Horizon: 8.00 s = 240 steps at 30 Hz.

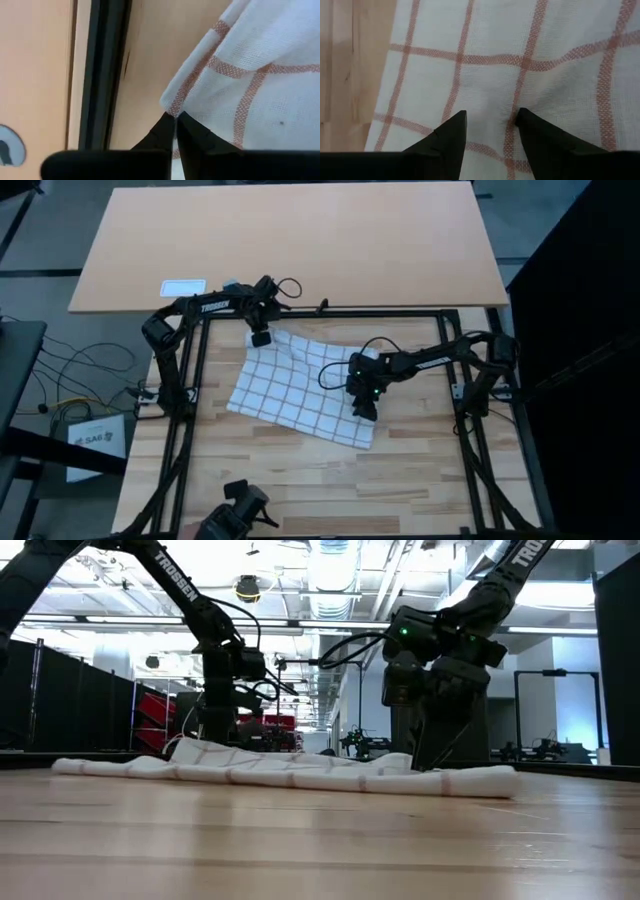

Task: Roll towel
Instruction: Fold the white checkered towel

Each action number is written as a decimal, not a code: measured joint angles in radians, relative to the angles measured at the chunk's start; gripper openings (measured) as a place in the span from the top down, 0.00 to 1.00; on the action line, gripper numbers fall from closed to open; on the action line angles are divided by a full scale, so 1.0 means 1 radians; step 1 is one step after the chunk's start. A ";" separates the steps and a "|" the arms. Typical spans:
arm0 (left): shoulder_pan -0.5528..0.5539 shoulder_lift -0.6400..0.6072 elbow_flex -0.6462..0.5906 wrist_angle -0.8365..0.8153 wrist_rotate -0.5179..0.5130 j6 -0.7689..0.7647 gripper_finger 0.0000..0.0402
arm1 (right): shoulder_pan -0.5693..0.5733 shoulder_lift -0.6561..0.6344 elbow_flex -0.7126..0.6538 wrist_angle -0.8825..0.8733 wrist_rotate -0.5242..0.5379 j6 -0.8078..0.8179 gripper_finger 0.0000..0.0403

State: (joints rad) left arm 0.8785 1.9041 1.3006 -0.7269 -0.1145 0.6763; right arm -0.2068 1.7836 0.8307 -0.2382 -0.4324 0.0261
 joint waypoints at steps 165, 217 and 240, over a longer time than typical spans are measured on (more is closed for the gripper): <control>-0.162 -0.234 -0.256 -0.335 0.375 -0.361 0.90 | -0.211 0.264 0.638 -0.805 0.058 -0.387 0.59; -1.103 -0.754 -0.304 0.017 -0.131 -0.860 0.73 | 0.257 -0.336 0.337 -0.534 0.304 0.053 0.44; -1.483 -0.368 0.035 -0.518 -0.510 -1.153 0.50 | 0.642 -0.174 0.501 -0.843 0.756 0.234 0.37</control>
State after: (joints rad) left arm -0.6042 1.5359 1.3360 -1.2449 -0.6244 -0.4764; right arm 0.4353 1.6100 1.3321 -1.0810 0.3237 0.2598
